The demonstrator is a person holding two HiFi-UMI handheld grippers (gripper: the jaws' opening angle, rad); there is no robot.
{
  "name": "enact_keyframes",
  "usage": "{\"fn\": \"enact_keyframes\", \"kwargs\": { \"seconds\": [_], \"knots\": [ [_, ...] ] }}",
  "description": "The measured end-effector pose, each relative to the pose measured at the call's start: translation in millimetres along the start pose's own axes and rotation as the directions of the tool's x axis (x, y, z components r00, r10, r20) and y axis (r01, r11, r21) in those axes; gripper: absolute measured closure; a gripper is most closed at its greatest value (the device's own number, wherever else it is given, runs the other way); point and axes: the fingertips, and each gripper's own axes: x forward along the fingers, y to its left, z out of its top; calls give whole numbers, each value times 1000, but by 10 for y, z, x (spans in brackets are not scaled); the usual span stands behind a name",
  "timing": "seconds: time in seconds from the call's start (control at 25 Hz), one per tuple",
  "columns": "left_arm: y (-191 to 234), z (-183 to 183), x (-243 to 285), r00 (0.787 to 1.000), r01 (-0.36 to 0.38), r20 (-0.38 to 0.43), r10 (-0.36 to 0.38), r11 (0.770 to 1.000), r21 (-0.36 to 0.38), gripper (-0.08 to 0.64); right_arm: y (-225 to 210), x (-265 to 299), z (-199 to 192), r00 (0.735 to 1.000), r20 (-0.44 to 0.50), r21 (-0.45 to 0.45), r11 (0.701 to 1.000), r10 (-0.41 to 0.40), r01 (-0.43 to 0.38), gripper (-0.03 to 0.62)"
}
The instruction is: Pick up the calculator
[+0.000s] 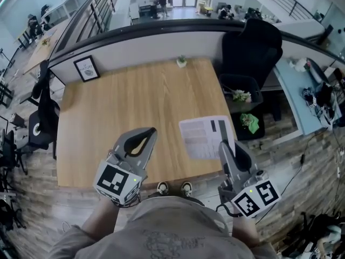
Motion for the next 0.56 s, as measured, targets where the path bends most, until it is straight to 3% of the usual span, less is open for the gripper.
{"fn": "enact_keyframes", "kwargs": {
  "seconds": [0.56],
  "knots": [
    [188, 13, -2, 1000, -23, -6, 23, 1000, -3, 558, -46, 200, -8, 1000, -17, 2, 1000, 1, -1, 524]
  ]
}}
